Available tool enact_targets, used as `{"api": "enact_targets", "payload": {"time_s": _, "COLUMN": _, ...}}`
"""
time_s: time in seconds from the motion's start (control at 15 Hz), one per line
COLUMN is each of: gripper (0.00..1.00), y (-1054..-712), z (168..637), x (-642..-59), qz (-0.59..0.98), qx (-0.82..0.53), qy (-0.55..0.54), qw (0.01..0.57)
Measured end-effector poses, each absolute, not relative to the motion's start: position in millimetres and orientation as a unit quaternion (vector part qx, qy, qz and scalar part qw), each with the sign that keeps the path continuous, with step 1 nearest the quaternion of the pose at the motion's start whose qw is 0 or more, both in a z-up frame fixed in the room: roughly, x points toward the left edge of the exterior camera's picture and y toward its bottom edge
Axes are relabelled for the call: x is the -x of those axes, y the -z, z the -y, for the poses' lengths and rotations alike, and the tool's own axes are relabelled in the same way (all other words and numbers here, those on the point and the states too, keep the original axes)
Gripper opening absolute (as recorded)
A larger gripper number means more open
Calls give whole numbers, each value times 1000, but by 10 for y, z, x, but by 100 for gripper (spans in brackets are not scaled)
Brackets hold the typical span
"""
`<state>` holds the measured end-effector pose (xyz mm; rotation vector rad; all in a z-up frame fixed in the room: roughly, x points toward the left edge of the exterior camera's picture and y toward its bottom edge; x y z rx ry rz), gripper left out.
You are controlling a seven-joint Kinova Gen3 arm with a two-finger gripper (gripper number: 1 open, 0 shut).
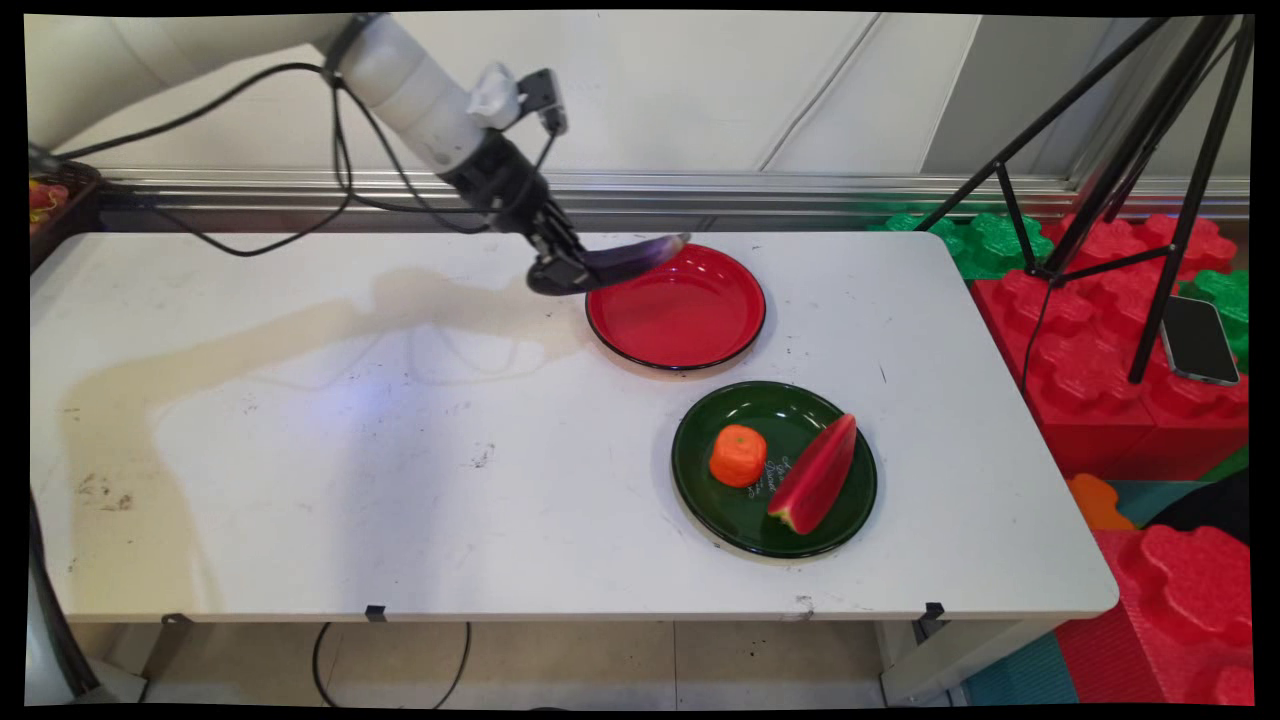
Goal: Place the picked object on the table
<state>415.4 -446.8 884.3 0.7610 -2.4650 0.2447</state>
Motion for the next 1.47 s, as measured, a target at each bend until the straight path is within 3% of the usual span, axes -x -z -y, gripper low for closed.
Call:
{"api": "enact_targets", "payload": {"time_s": 0.67, "gripper": 0, "y": -8996, "z": 3839, "x": -4757, "qz": 930, "qx": -286, "qy": -71, "qw": 218}}
{"api": "enact_targets", "payload": {"time_s": 1.47, "gripper": 0, "y": -8547, "z": 3672, "x": -5147, "qz": 924, "qx": -340, "qy": -58, "qw": 165}}
